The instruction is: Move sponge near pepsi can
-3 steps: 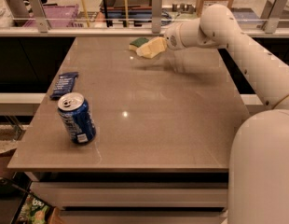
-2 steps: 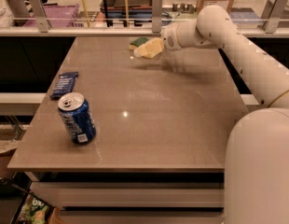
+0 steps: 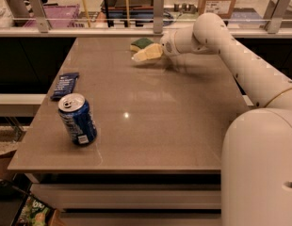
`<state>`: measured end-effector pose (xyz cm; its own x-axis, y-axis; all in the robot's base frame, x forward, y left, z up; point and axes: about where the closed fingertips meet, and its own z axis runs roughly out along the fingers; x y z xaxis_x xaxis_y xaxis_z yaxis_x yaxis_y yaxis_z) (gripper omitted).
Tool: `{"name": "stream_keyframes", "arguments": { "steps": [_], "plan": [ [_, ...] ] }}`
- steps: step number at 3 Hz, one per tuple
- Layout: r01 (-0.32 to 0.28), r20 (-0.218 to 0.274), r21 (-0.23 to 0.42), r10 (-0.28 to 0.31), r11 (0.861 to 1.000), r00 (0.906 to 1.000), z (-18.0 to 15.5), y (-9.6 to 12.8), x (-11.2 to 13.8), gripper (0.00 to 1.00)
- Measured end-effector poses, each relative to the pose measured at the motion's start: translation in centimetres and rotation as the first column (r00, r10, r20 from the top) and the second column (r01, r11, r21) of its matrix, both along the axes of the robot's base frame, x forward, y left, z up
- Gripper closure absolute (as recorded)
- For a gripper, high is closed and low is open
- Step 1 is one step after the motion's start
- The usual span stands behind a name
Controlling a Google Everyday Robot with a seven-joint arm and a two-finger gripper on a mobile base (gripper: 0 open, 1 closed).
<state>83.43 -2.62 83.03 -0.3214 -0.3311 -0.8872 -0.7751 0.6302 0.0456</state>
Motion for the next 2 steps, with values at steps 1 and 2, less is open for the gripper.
{"name": "stream_keyframes", "arguments": {
  "steps": [1, 2],
  "plan": [
    [-0.004, -0.003, 0.0, 0.004, 1.0, 1.0, -0.23, 0.34, 0.0, 0.18],
    [-0.008, -0.006, 0.001, 0.008, 1.0, 0.9999, -0.44, 0.63, -0.01, 0.41]
  ]
}}
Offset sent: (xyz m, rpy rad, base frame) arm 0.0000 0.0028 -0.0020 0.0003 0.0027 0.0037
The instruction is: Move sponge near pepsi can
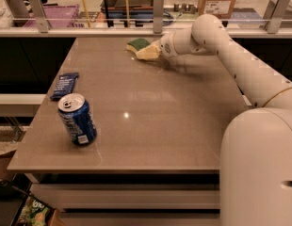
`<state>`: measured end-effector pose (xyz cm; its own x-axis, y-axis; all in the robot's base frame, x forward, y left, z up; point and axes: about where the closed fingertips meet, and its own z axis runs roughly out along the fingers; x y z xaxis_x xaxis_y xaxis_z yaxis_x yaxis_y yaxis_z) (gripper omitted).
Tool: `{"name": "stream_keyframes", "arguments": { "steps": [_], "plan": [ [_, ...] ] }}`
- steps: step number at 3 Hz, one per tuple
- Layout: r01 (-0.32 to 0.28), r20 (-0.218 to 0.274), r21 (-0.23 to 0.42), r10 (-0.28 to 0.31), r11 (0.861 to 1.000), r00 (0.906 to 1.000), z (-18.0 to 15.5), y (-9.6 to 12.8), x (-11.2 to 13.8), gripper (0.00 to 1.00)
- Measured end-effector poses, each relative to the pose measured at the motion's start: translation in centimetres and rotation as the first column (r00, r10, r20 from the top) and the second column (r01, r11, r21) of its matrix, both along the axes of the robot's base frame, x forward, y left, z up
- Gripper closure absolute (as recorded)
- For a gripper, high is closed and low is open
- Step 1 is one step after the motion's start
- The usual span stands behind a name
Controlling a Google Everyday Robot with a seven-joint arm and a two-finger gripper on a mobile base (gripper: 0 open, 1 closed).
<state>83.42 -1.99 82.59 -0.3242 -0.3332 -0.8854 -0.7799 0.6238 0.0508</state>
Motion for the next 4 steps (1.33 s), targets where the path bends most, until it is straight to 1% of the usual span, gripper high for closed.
{"name": "stream_keyframes", "arguments": {
  "steps": [2, 3, 4],
  "plan": [
    [-0.008, -0.006, 0.001, 0.008, 1.0, 0.9999, -0.42, 0.63, -0.01, 0.88],
    [-0.01, -0.007, 0.001, 0.01, 1.0, 0.9999, -0.5, 0.73, -0.01, 1.0],
    [-0.01, -0.007, 0.001, 0.01, 1.0, 0.9999, -0.47, 0.74, -0.01, 1.0]
  ]
}}
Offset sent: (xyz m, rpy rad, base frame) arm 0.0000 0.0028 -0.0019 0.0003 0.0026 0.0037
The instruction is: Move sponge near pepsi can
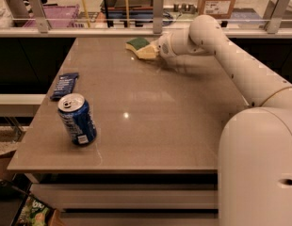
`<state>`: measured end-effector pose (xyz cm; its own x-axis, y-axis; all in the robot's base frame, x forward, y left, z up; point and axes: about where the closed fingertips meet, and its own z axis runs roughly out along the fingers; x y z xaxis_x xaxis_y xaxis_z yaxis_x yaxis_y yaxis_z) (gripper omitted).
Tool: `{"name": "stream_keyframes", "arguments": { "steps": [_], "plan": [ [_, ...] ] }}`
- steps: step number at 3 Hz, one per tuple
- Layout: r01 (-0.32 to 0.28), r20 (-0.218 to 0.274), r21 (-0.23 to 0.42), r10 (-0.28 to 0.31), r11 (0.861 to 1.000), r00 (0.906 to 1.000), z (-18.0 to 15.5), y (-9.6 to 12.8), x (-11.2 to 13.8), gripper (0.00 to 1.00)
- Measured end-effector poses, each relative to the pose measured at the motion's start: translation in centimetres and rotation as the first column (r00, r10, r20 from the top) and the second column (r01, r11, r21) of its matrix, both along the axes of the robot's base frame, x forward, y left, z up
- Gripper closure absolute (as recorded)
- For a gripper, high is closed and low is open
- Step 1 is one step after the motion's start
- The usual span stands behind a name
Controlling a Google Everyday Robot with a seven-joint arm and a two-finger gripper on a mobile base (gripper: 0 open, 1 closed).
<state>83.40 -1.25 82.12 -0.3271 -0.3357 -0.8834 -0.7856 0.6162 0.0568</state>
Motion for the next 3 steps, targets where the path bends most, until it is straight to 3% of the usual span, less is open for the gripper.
{"name": "stream_keyframes", "arguments": {
  "steps": [3],
  "plan": [
    [0.0, 0.0, 0.0, 0.0, 1.0, 1.0, 0.06, -0.01, -0.01, 1.0]
  ]
}}
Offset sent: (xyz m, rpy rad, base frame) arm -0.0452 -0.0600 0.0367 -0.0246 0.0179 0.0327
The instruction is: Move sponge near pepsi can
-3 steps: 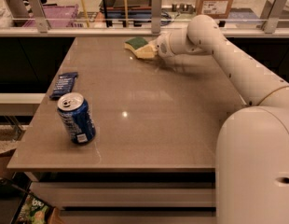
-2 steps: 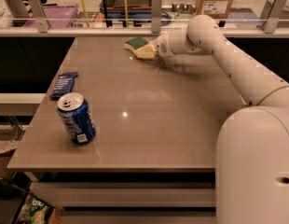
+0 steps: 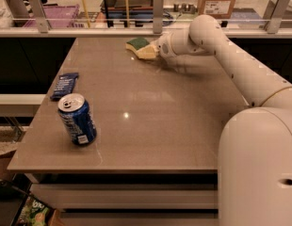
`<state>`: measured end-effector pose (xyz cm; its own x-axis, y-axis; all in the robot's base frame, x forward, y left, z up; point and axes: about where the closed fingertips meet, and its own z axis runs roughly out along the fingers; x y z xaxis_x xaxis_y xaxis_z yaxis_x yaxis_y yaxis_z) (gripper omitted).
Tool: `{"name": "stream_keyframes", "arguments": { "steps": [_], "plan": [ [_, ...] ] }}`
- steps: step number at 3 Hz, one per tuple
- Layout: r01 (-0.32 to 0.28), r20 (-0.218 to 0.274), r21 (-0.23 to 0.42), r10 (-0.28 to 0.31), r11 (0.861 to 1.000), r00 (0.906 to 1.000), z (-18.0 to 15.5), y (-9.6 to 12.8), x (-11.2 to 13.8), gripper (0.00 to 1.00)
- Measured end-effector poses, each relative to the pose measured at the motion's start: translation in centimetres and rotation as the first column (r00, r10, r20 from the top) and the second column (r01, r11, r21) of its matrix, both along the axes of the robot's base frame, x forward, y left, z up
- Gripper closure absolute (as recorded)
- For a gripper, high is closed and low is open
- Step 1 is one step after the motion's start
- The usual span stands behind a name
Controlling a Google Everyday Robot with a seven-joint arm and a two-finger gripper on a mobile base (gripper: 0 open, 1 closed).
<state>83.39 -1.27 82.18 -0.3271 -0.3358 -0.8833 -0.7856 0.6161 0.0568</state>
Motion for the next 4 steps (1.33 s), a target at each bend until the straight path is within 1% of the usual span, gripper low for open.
{"name": "stream_keyframes", "arguments": {
  "steps": [4],
  "plan": [
    [0.0, 0.0, 0.0, 0.0, 1.0, 1.0, 0.02, 0.01, -0.01, 1.0]
  ]
}}
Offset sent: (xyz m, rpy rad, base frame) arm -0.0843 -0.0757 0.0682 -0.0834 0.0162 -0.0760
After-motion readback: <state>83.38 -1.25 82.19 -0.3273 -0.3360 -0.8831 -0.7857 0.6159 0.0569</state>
